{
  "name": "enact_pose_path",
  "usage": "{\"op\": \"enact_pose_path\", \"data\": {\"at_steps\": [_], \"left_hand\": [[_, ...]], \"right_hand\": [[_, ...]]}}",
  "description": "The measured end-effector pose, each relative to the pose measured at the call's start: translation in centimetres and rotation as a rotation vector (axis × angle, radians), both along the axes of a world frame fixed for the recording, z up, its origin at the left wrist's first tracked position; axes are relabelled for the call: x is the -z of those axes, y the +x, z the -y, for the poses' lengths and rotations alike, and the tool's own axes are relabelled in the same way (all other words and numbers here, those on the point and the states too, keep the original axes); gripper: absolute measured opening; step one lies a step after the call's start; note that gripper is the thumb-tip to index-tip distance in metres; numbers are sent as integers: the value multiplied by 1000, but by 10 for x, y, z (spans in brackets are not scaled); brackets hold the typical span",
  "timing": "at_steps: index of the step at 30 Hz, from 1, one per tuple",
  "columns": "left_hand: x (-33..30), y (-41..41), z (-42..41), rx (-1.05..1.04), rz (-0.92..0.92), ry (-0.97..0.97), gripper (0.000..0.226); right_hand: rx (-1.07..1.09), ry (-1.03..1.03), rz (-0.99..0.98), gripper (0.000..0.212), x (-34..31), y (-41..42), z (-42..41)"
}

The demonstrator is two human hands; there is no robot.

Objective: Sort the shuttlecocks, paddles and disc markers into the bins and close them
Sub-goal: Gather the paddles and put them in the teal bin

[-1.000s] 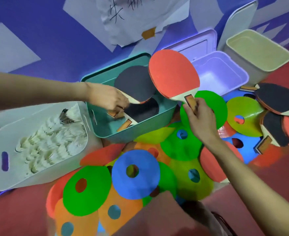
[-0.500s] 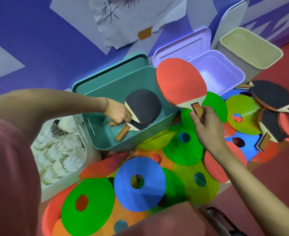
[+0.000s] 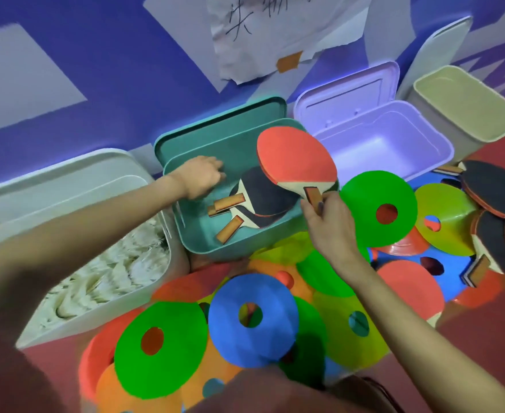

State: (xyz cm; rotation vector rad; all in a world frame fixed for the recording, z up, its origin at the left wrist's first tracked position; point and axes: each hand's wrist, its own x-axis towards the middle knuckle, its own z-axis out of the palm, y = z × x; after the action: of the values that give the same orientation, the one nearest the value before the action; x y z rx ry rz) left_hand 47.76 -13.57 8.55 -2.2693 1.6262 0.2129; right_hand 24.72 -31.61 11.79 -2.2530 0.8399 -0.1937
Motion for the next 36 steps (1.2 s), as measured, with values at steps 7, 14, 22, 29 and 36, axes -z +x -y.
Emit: {"op": "enact_pose_path", "data": {"at_steps": [7,14,22,29,36], "left_hand": [[-21,-52,-64,-486,-161,-482,30],[-21,-82,-93,-600,-162,-575,29],[-27,-106,-124,-682,-82,-620,24],[-28,-128,-126,-697,-60,-638,22],[-36,-143,-111,-655,-41,-625,20]], "right_hand": [[-90,69,-267,30,2,46,-20],[119,702,-239,26,15,92,-55],[14,722,-231,22,46,102,-84],[-22,624,-371,14,45,111,-105],[-347,244,-331,18,27,97,-65]]}}
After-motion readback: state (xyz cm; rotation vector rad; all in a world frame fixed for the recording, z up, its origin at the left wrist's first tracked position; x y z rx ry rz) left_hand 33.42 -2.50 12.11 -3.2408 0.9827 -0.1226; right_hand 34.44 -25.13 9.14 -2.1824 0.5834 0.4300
